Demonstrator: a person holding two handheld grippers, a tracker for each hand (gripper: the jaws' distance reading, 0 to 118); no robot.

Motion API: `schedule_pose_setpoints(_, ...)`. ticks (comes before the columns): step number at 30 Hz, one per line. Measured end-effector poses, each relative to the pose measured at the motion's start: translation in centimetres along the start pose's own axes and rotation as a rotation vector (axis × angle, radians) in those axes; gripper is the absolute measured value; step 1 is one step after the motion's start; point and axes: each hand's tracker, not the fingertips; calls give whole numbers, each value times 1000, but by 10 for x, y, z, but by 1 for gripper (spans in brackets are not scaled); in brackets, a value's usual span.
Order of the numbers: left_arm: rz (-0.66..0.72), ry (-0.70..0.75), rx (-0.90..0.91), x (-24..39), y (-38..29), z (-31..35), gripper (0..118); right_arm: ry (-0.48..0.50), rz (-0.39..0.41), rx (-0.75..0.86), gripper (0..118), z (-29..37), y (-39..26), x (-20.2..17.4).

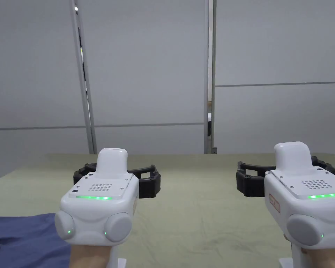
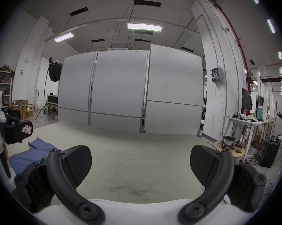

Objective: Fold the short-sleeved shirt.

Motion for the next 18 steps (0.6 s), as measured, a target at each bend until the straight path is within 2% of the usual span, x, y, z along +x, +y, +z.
schedule_pose_setpoints(18, -5, -16, -9, 5, 1, 4, 118, -10, -6, 5, 118, 1, -8, -2)
